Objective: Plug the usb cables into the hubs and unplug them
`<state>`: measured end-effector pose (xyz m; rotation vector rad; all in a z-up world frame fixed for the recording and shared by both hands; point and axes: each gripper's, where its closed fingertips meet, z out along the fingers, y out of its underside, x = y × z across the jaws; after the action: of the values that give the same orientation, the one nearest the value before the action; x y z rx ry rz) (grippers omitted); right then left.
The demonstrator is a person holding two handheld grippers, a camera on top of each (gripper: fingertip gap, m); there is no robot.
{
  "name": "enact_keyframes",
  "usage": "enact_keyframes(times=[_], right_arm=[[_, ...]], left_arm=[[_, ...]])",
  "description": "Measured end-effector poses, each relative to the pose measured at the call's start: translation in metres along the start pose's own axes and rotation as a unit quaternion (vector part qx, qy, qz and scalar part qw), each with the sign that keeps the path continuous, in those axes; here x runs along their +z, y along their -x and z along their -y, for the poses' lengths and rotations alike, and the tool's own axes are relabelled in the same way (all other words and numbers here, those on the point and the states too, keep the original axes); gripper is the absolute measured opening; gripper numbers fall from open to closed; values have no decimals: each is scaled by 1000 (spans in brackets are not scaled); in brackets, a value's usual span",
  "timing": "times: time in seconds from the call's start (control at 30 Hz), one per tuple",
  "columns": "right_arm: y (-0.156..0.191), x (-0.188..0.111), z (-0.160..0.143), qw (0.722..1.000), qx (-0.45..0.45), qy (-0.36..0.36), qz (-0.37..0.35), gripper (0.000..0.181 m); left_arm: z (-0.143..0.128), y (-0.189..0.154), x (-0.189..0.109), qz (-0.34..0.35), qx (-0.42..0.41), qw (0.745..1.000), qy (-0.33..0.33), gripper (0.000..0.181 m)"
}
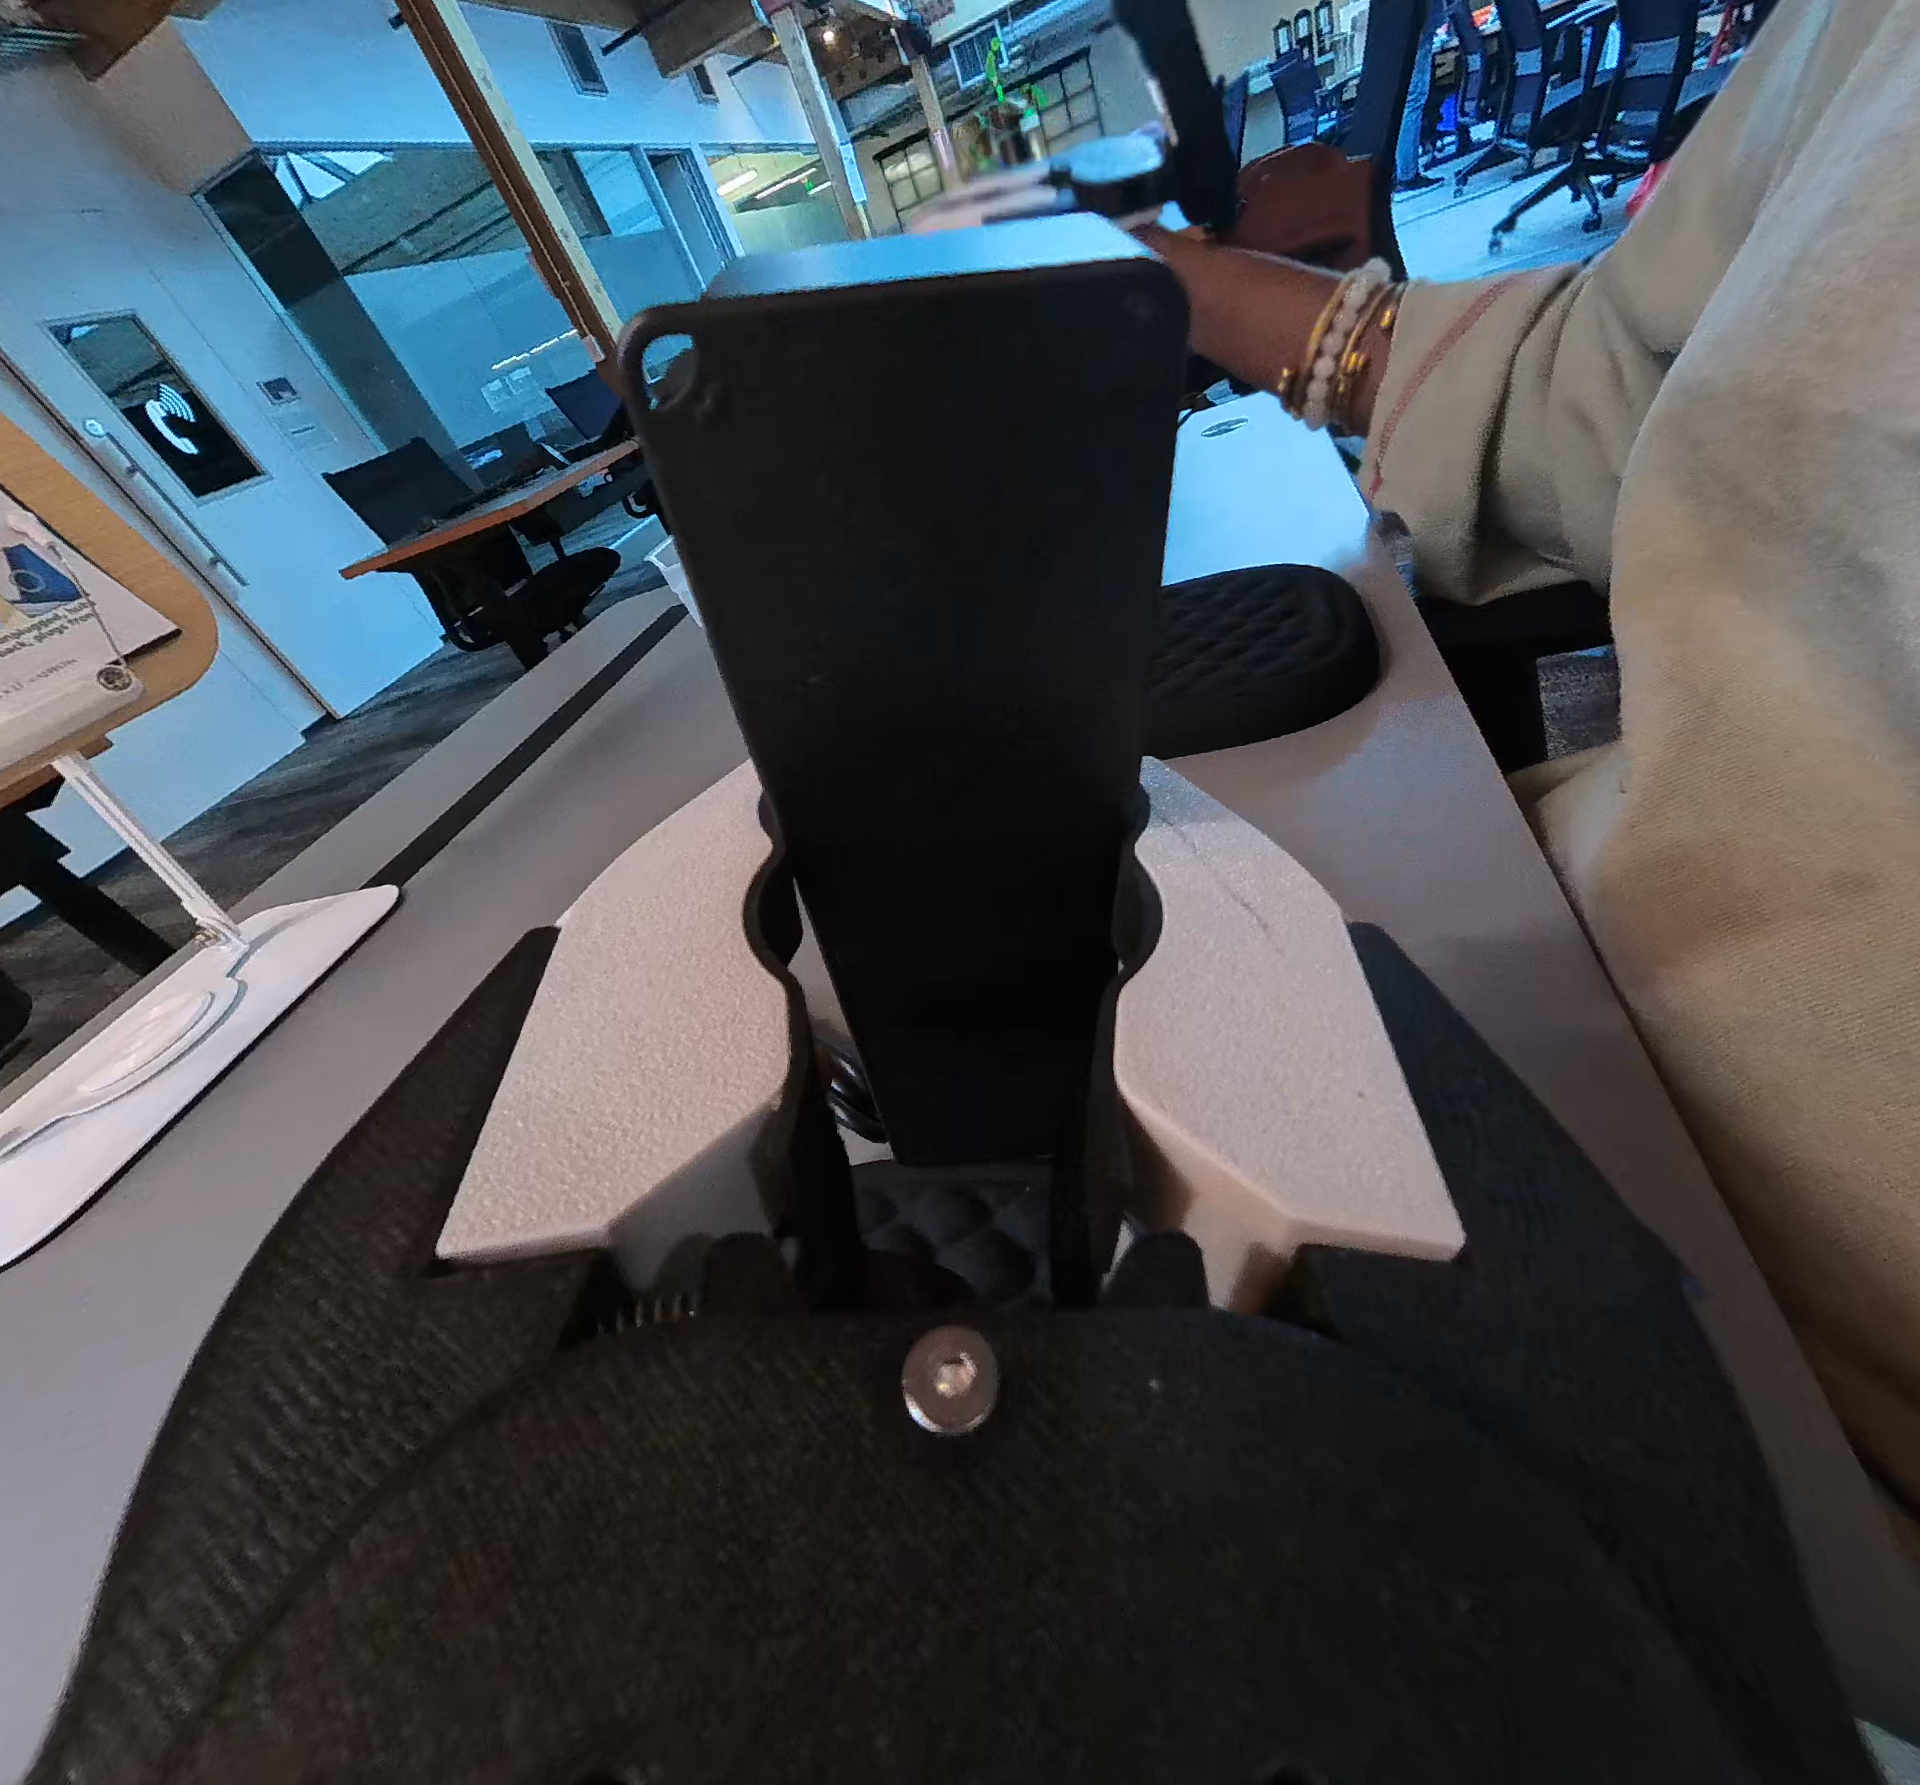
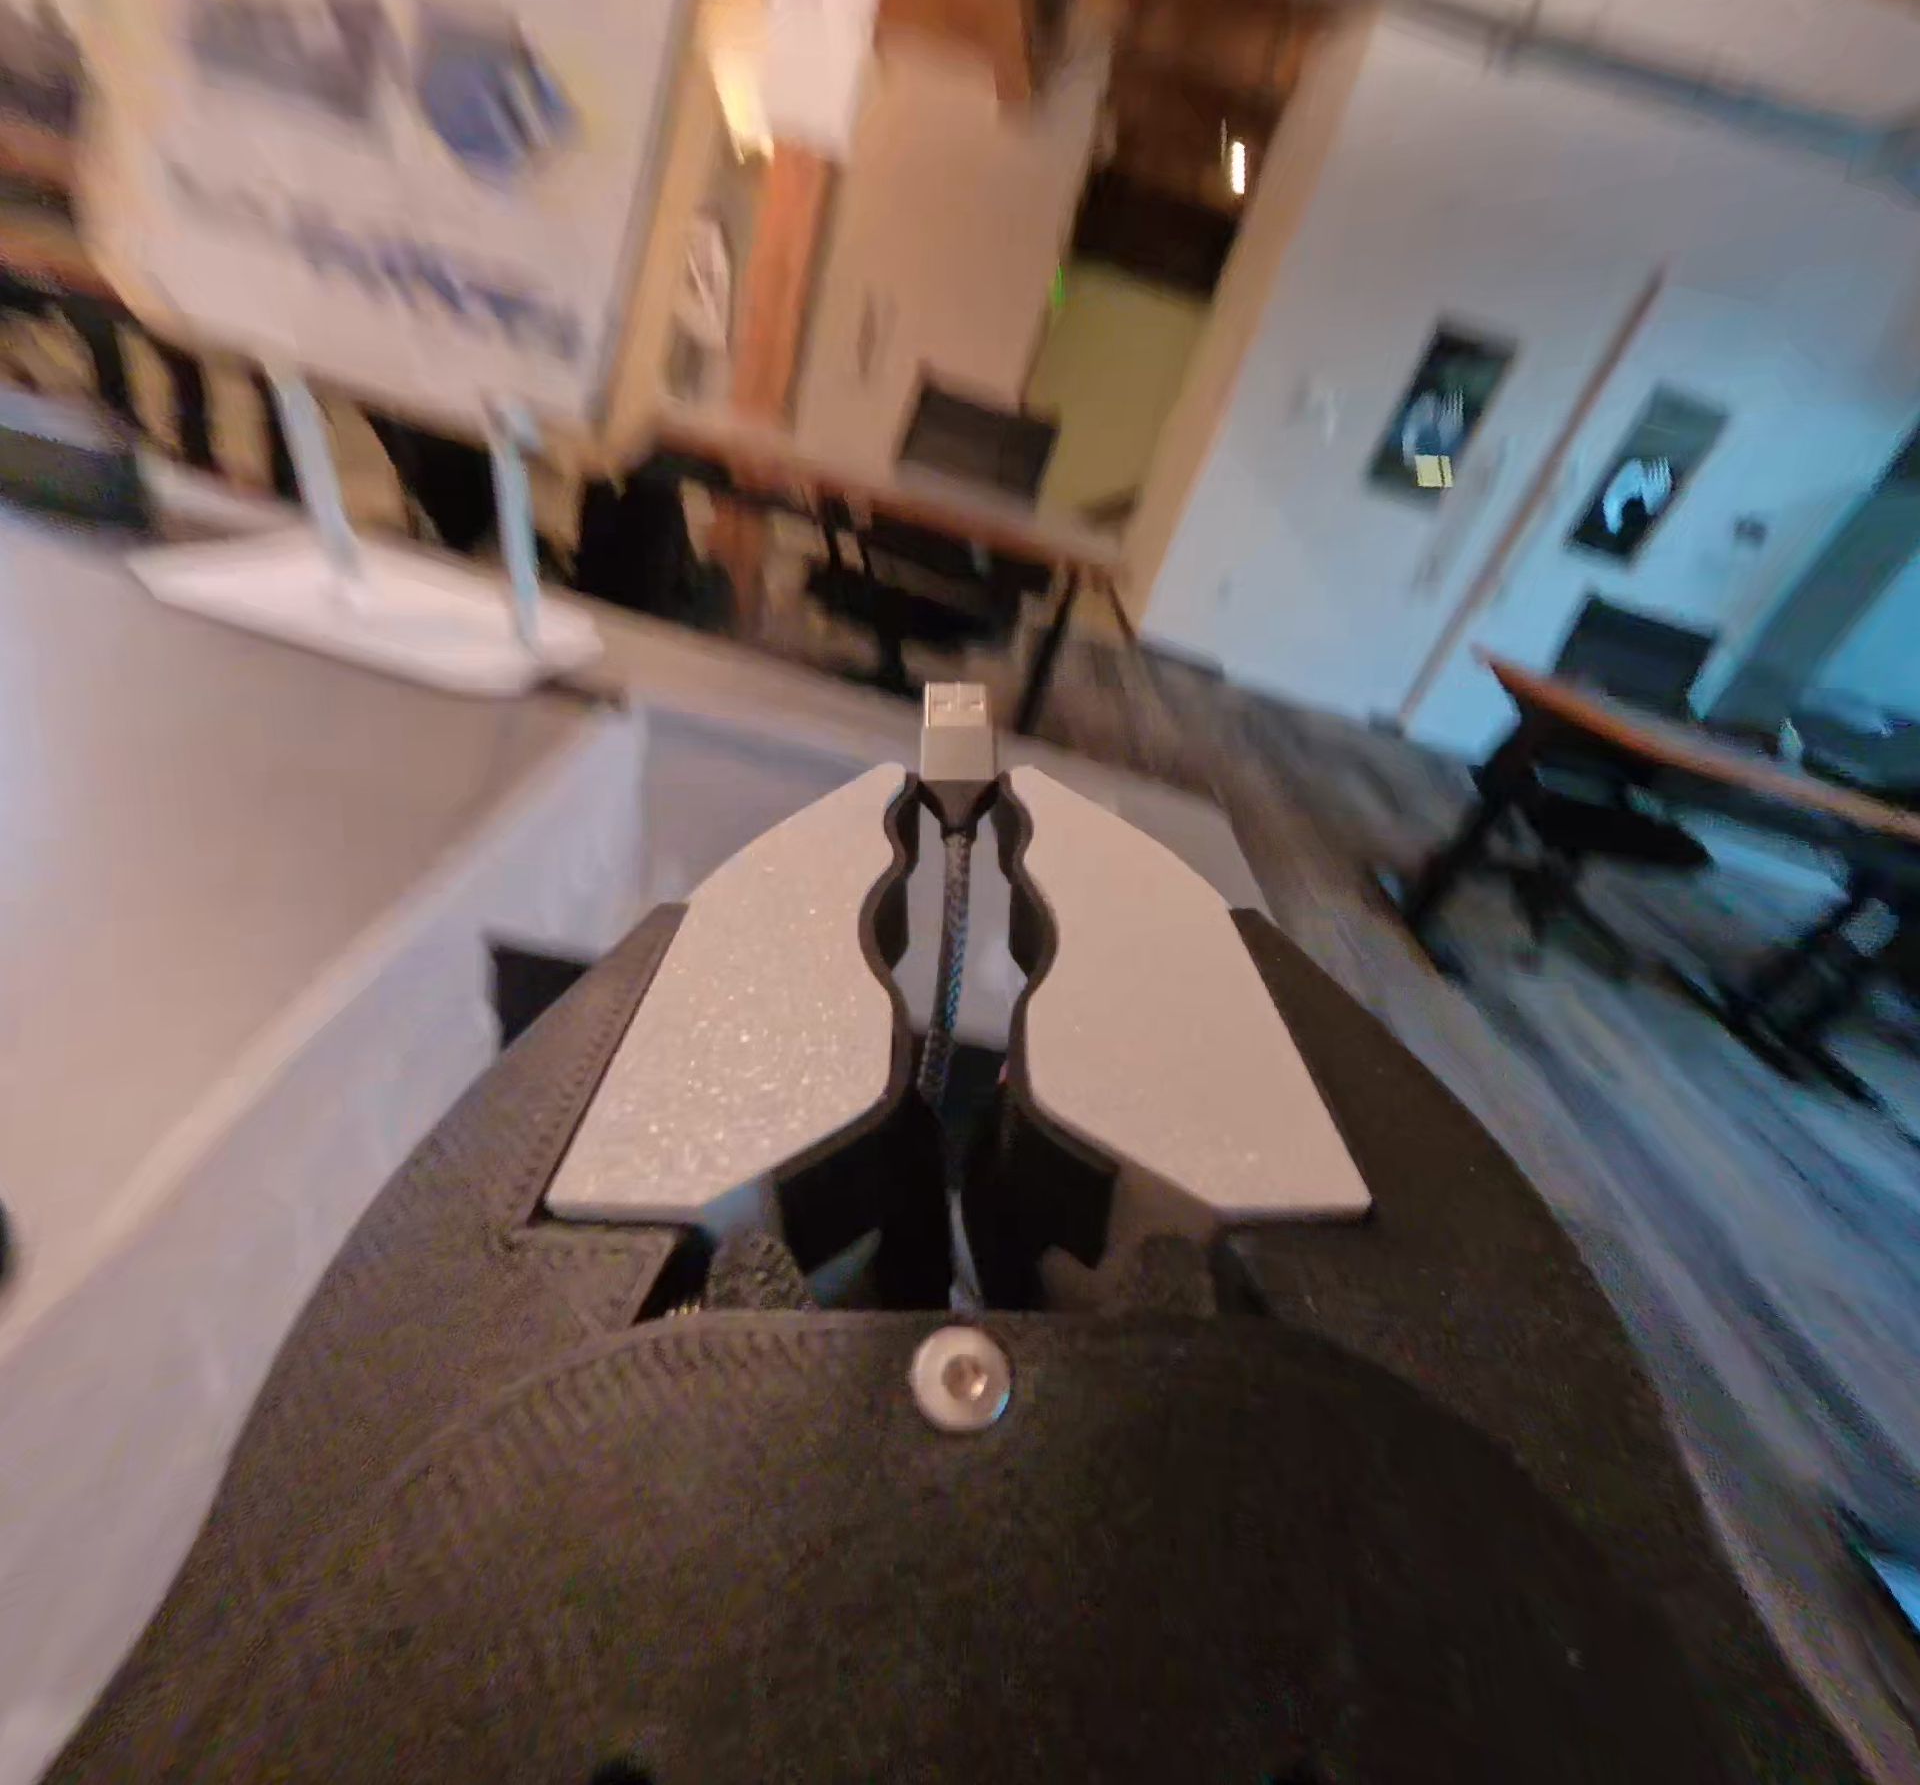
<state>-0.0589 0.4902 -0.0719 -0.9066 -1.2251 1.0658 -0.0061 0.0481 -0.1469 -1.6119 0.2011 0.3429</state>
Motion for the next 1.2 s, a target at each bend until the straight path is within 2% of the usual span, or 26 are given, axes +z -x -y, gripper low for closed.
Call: enact_keyframes(times=[0.1, 0.17, 0.27, 0.33, 0.4, 0.47, 0.53, 0.57, 0.6, 0.67, 0.73, 0.8, 0.87, 0.93, 1.0, 1.03, 1.1, 1.2], right_arm=[[-5, -2, -66, 984, -60, 169, -12, 23], [-2, -8, -94, 964, -79, 255, 7, 30], [0, -17, -107, 941, -102, 321, 12, 35], [6, -19, -97, 938, -118, 326, 8, 36], [28, -16, -74, 947, -124, 296, 26, 36], [67, -10, -44, 958, -128, 247, 68, 36], [128, -7, -6, 965, -129, 179, 145, 36], [168, -9, 14, 961, -128, 131, 206, 37], [212, -14, 34, 950, -123, 79, 277, 41], [301, -36, 61, 900, -99, -6, 424, 53], [370, -59, 58, 833, -90, -7, 546, 70], [414, -59, 41, 802, -114, 11, 586, 77], [448, -57, 29, 775, -131, 17, 618, 82], [478, -59, 34, 755, -120, -1, 645, 81], [500, -64, 34, 739, -142, -27, 658, 70], [506, -62, 32, 741, -171, -39, 648, 58], [506, -57, 33, 755, -202, -53, 622, 57], [486, -47, 48, 788, -226, -94, 565, 56]], left_arm=[[0, 0, 0, 0, 1, 1000, 1, 58], [0, 0, 0, 1, 1, 1000, 0, 58], [0, 1, 0, 2, 0, 1000, -1, 58], [0, 2, 0, 5, 0, 1000, 0, 58], [0, 2, 1, 8, -1, 1000, 1, 58], [0, 3, 1, 9, -1, 1000, 2, 58], [0, 5, 1, 14, -3, 1000, 2, 58], [0, 6, 0, 17, -5, 1000, 2, 58], [0, 6, 0, 19, -5, 1000, 1, 58], [1, 6, 0, 21, -2, 1000, -2, 58], [3, 5, -1, 21, 4, 1000, -6, 58], [5, 3, -1, 19, 12, 1000, -12, 58], [9, 0, -1, 12, 24, 999, -22, 58], [13, -5, -2, -2, 24, 999, -35, 58], [18, -10, -3, -19, 24, 998, -55, 58], [21, -13, -4, -27, 24, 997, -64, 58], [23, -16, -5, -33, 30, 996, -74, 57], [34, -10, -8, -17, 17, 993, -116, 61]])
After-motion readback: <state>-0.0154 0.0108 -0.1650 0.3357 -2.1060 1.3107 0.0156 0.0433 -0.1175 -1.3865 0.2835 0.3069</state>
